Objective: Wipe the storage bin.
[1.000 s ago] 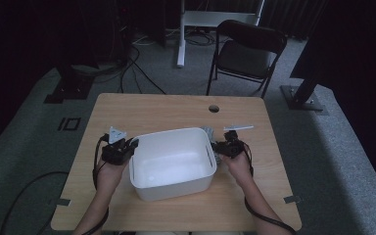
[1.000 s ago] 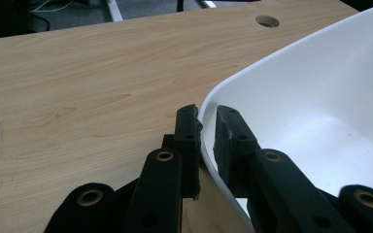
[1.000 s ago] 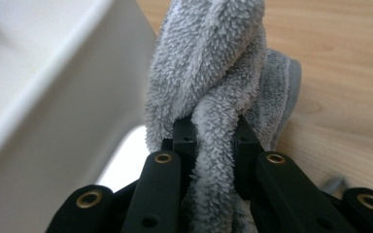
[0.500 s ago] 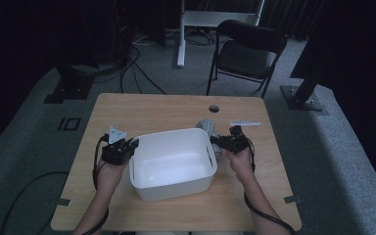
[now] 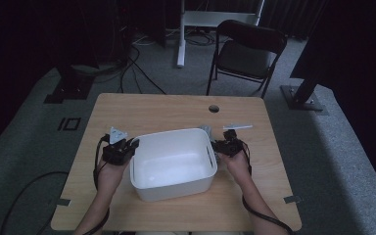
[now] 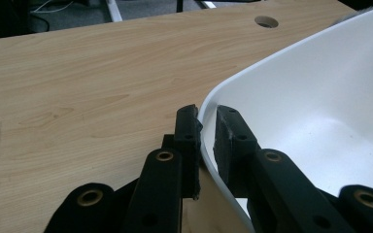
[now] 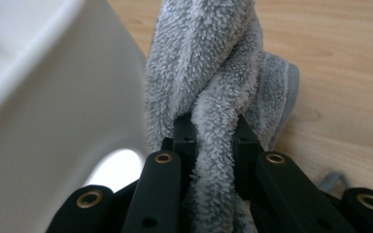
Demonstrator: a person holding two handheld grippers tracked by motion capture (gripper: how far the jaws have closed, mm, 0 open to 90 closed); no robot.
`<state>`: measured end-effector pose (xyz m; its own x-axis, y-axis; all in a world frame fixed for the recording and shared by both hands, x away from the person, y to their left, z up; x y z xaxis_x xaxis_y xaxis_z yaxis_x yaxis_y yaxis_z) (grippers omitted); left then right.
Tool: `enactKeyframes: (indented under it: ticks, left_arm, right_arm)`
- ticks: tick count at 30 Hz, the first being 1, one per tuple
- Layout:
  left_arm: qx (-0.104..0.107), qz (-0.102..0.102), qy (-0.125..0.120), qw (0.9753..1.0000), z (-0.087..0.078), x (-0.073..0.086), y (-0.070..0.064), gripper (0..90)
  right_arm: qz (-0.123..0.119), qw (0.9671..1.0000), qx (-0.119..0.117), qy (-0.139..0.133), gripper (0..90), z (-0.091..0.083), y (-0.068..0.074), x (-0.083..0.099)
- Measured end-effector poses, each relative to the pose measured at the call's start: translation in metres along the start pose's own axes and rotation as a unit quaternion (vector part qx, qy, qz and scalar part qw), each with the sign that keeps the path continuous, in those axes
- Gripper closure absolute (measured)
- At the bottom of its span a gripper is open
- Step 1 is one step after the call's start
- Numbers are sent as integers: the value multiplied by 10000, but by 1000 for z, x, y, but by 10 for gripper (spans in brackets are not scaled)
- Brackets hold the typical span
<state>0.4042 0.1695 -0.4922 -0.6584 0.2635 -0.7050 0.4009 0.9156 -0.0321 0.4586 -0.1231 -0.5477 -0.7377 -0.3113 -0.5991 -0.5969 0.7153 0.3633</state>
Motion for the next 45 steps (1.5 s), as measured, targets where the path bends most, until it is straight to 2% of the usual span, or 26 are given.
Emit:
enactKeyframes:
  ticks: [11, 16, 19, 23, 25, 28, 31, 33, 35, 37, 39, 40, 42, 44, 45]
  left_arm:
    - [14, 8, -4, 10000, 0, 1, 0, 800]
    - [65, 1, -10, 10000, -1, 1, 0, 800]
    - [80, -11, -25, 10000, -1, 1, 0, 799]
    - [177, -27, -77, 9998, -1, 2, 0, 788]
    - [348, -55, -161, 9992, -1, 3, 0, 772]
    - [479, -94, -274, 9984, -3, 4, 0, 757]
    - [449, 17, -318, 9985, -4, 3, 1, 741]
    - [568, -27, -416, 9975, -8, 1, 1, 740]
    - [590, -8, -476, 9971, -12, -1, 3, 696]
    - [869, 41, -653, 9941, -16, -5, 2, 630]
    - [992, 103, -663, 9928, -17, -8, 3, 601]
    - [1214, 183, -700, 9900, -18, -10, 1, 586]
    - [1080, 264, -736, 9911, -19, -14, 4, 552]
    - [1268, 436, -774, 9879, -21, -18, 2, 541]
    - [1196, 476, -782, 9886, -21, -20, 3, 533]
  right_arm:
    - [171, 9996, -34, 238, 786, 21, -11, 17]
    - [176, 9995, -1, 244, 784, 22, -13, 19]
    - [169, 9998, 23, 120, 784, 13, -11, 15]
    - [166, 9997, 2, -186, 784, -13, -9, 7]
    - [150, 9994, -37, -308, 784, -24, -8, 5]
    - [100, 9989, 10, -461, 783, -43, -8, 4]
    - [101, 9985, 63, -531, 783, -54, -10, 5]
    - [101, 9983, 92, -569, 783, -62, -11, 8]
    - [117, 9979, 94, -624, 783, -68, -12, 10]
    - [124, 9976, 129, -665, 783, -74, -14, 12]
    - [152, 9973, 119, -712, 783, -79, -16, 15]
    - [152, 9971, 138, -726, 783, -82, -16, 17]
    - [166, 9968, 145, -764, 783, -87, -17, 21]
    - [176, 9966, 173, -790, 783, -91, -18, 24]
    - [188, 9963, 150, -821, 783, -93, -17, 27]
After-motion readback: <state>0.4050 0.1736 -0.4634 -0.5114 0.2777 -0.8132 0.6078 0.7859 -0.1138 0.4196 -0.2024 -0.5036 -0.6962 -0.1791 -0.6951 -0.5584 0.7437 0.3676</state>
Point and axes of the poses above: each handheld gripper's, and its own axes: z roughly forward along the jaws, x roughly out of its underside, y roughly to its left, the point moved 9 cm from there along z, roughly forward along the jaws, and after that the axes turned 12 degrees about y, right-handed, at the moved point
